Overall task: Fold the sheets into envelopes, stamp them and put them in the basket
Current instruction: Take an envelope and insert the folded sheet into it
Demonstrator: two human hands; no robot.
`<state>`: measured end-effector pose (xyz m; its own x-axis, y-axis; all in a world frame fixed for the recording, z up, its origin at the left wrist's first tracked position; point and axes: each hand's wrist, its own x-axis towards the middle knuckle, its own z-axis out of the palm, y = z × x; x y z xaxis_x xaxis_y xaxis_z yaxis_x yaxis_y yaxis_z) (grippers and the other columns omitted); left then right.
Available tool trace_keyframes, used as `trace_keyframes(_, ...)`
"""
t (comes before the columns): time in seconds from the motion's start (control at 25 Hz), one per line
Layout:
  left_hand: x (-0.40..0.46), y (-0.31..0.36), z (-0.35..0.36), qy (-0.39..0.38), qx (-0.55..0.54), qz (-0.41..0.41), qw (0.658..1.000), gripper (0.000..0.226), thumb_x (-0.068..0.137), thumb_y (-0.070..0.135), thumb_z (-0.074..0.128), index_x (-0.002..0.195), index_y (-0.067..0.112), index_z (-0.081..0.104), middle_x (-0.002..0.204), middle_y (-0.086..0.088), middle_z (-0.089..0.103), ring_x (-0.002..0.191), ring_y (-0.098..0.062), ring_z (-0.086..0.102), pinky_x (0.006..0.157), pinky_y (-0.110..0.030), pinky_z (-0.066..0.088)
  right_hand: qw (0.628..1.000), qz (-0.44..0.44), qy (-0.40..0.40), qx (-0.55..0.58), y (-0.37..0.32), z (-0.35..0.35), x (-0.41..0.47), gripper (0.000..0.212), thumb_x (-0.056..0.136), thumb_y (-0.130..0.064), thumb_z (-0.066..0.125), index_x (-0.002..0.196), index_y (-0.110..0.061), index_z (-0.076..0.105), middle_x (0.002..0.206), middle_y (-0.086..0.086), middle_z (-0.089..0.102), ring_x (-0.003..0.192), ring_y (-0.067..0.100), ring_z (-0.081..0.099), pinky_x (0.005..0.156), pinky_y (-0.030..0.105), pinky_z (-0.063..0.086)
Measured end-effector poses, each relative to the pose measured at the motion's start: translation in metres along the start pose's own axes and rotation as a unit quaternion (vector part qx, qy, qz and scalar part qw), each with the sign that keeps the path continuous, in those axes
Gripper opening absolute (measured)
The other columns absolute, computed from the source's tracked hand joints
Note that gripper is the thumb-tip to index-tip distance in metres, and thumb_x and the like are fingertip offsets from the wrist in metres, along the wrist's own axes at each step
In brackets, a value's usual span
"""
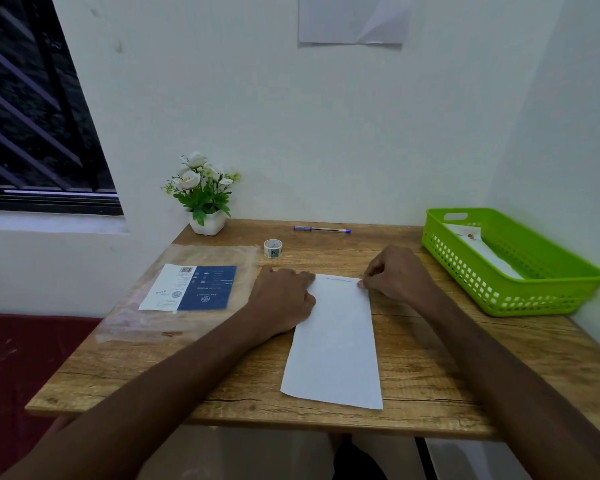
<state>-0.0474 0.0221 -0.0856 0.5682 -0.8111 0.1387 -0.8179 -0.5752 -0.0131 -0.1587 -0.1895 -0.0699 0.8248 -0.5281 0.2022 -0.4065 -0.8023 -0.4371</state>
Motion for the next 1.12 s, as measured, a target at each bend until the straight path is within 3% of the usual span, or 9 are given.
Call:
trace_keyframes(0.12,-0.002,0.004,0.001,0.011,0.001,-0.04,0.999,0.045,0.101,0.037,0.038,0.142,0.024,0.053,0.118,-0.002,0.069,0.112,-0.019,0.06,0.116,-0.047,0.03,1.0,-0.008,-0.018,-0.001,-0.005,0.002,-0.002,0.028,0.068,-0.04,0.089,0.083,-0.019,0.079,0.085,-0.005,0.074,0.083,0.013,0.067,0.074,0.032,0.056)
trace_keyframes(0.2,-0.003,0.009,0.003,0.014,0.012,-0.063,0.998,0.042,0.101,0.038,0.039,0.136,0.022,0.057,0.118,-0.001,0.07,0.112,-0.019,0.061,0.118,-0.05,0.028,0.999,-0.032,-0.017,-0.037,-0.009,0.008,-0.004,0.049,0.075,-0.051,0.083,0.11,-0.018,0.074,0.118,0.001,0.07,0.109,0.019,0.063,0.092,0.034,0.052)
trace_keyframes(0.28,0.0,0.011,0.007,0.012,0.016,-0.081,0.997,0.042,0.101,0.04,0.04,0.133,0.02,0.058,0.124,-0.001,0.07,0.116,-0.02,0.061,0.12,-0.052,0.027,0.992,-0.071,-0.075,-0.066,-0.014,0.015,-0.008,0.071,0.087,-0.055,0.07,0.145,-0.02,0.052,0.156,0.003,0.043,0.141,0.022,0.041,0.113,0.036,0.035)
trace_keyframes(0.36,0.005,0.012,0.01,0.018,0.023,-0.088,0.996,0.042,0.1,0.041,0.041,0.13,0.019,0.06,0.125,-0.002,0.07,0.116,-0.021,0.062,0.117,-0.052,0.028,0.982,-0.106,-0.134,-0.075,-0.019,0.023,-0.011,0.078,0.097,-0.054,0.056,0.16,-0.021,0.025,0.17,0.0,0.014,0.155,0.02,0.015,0.122,0.038,0.017)
trace_keyframes(0.48,0.016,0.012,0.013,-0.003,0.07,-0.078,0.995,0.052,0.102,0.042,0.036,0.145,0.017,0.049,0.134,-0.006,0.066,0.126,-0.025,0.057,0.116,-0.054,0.026,0.97,-0.135,-0.177,-0.1,-0.024,0.031,-0.01,0.072,0.106,-0.047,0.04,0.163,-0.019,0.006,0.171,-0.001,-0.002,0.157,0.016,0.0,0.124,0.04,0.009)
trace_keyframes(0.56,0.023,0.012,0.014,-0.016,0.1,-0.064,0.993,0.059,0.103,0.042,0.033,0.158,0.02,0.03,0.148,-0.009,0.056,0.142,-0.029,0.045,0.119,-0.057,0.021,0.967,-0.152,-0.168,-0.113,-0.025,0.034,-0.007,0.067,0.109,-0.041,0.035,0.163,-0.017,0.004,0.171,0.0,-0.003,0.157,0.015,-0.003,0.124,0.039,0.006)
trace_keyframes(0.72,0.03,0.011,0.017,-0.007,0.091,-0.025,0.995,0.058,0.105,0.037,0.032,0.159,0.015,0.027,0.168,-0.008,0.026,0.156,-0.026,0.02,0.121,-0.055,0.019,0.965,-0.165,-0.163,-0.127,-0.022,0.04,-0.003,0.062,0.11,-0.039,0.029,0.163,-0.017,0.005,0.171,0.0,-0.002,0.157,0.013,-0.004,0.123,0.035,0.003)
trace_keyframes(0.88,0.033,0.009,0.018,-0.017,0.047,-0.013,0.999,0.058,0.106,0.033,0.033,0.16,0.014,0.027,0.166,-0.008,0.031,0.151,-0.023,0.033,0.121,-0.052,0.025,0.969,-0.133,-0.154,-0.141,-0.017,0.047,0.003,0.067,0.107,-0.052,0.023,0.163,-0.018,0.009,0.171,-0.001,0.004,0.157,0.014,0.004,0.124,0.037,0.006)
trace_keyframes(1.12,0.034,0.011,0.021,0.008,0.037,-0.045,0.998,0.052,0.102,0.035,0.039,0.148,0.011,0.046,0.15,-0.009,0.054,0.135,-0.024,0.052,0.115,-0.053,0.03,0.976,-0.098,-0.119,-0.151,-0.013,0.051,0.006,0.073,0.104,-0.062,0.021,0.162,-0.018,0.016,0.17,-0.002,0.013,0.156,0.014,0.014,0.124,0.04,0.011)
